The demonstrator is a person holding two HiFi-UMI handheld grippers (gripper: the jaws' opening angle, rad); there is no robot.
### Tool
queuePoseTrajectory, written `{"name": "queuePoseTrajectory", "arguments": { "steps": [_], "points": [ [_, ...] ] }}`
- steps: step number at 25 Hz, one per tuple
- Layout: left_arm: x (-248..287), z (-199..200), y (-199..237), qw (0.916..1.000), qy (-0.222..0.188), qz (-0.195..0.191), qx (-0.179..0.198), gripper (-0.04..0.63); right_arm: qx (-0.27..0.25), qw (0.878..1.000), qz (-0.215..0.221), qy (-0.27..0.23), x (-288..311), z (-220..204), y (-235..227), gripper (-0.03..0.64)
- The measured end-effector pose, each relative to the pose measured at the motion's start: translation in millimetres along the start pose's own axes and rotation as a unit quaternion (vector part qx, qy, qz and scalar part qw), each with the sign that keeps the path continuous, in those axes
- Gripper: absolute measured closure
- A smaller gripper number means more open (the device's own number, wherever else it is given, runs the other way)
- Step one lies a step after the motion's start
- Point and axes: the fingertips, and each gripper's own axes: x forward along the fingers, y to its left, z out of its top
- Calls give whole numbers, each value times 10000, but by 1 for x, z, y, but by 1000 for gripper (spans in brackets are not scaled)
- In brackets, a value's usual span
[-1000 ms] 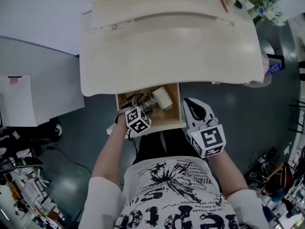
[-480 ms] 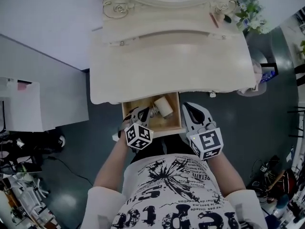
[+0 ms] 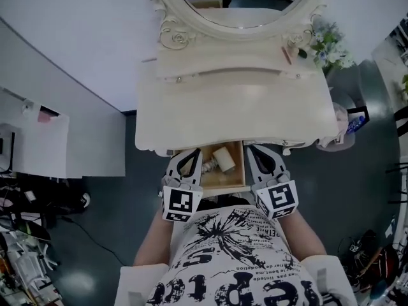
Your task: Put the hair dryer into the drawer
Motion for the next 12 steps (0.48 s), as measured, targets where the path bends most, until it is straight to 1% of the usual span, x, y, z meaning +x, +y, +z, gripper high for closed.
{"name": "queuePoseTrajectory", "arguments": {
  "steps": [3, 4, 6, 8, 10, 12],
  "points": [
    [-22, 32, 14, 9985, -447, 296, -129, 577, -90, 9997, 73, -192, 0, 13, 4, 601],
    [-28, 41, 19, 9973, -609, 398, -118, 577, -118, 9996, 92, -255, 0, 17, 6, 601],
    [-40, 59, 26, 9934, -997, 565, -25, 577, -139, 9992, 122, -364, 0, 24, 9, 601],
    [-51, 74, 32, 9882, -1380, 662, -104, 577, -123, 9988, 150, -441, -1, 30, 13, 601],
    [-58, 79, 37, 9849, -1535, 709, -365, 577, -111, 9986, 170, -493, -1, 35, 15, 601],
    [-62, 78, 39, 9836, -1572, 732, -505, 577, -145, 9983, 194, -533, -2, 38, 16, 601]
  ]
}}
